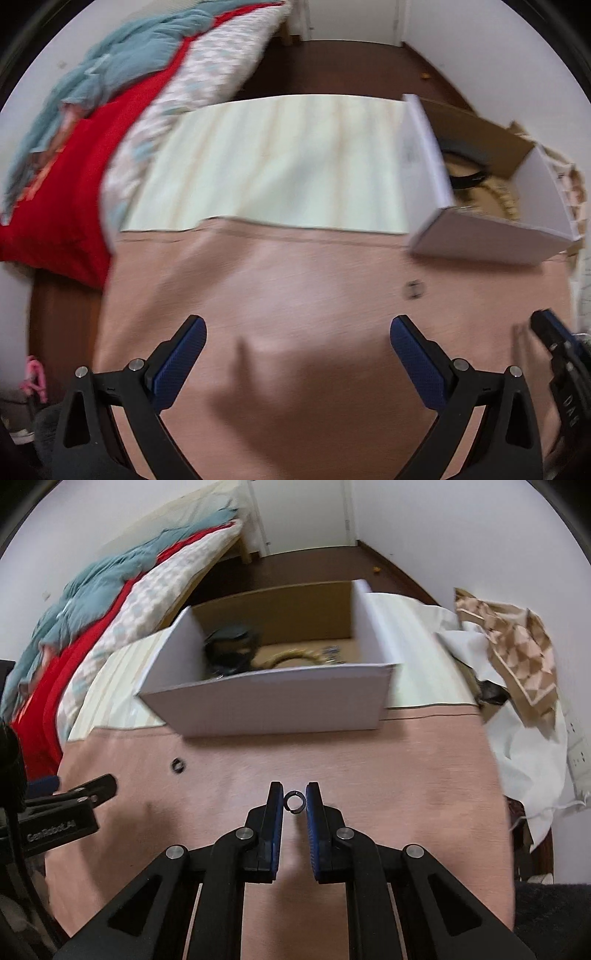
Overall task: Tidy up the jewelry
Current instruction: 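Close the left tool on the other black ring while the right tool holds its ring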
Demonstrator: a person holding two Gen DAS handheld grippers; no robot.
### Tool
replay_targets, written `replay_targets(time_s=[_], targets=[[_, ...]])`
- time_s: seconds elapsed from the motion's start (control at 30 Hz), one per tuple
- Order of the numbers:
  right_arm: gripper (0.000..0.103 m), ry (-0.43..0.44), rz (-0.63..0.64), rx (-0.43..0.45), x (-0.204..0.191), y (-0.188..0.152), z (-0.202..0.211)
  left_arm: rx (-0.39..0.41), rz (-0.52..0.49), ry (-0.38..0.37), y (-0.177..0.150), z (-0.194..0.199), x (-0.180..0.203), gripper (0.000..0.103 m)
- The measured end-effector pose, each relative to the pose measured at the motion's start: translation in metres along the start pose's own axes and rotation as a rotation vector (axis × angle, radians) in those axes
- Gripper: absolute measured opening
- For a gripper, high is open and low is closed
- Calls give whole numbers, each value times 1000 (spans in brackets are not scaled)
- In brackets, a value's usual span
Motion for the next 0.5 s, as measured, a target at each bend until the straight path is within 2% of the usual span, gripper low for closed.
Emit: replay_targets(time_s=[0.13,0.2,0.27,0.4,0.47,0.5], targets=[[13,-22,-37,15,21,2,11,1,-40,-67,8,-1,34,101],[13,-34,-52,17,30,1,15,8,-64,-75,11,0,47,95],[13,-35,-64,19,37,1,17,5,-85,-80,13,-2,59,81],[13,-41,-81,21,44,2,18,-7,-113,-86,15,-7,71,61],[13,-42,-86,23,45,3,17,-12,-124,-92,15,-10,74,38],[13,-42,-89,24,46,3,17,-15,-127,-96,13,-10,74,34]])
Point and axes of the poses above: each gripper's, at about its wrist camera, not at the fingertips, and z roughly against the way its jaws point, x to its right, y to its top, the point moved 2 cm from there along -z, roughly the way its jaws point, and after that the axes turned 12 degrees about y, right-handed, at the moved point
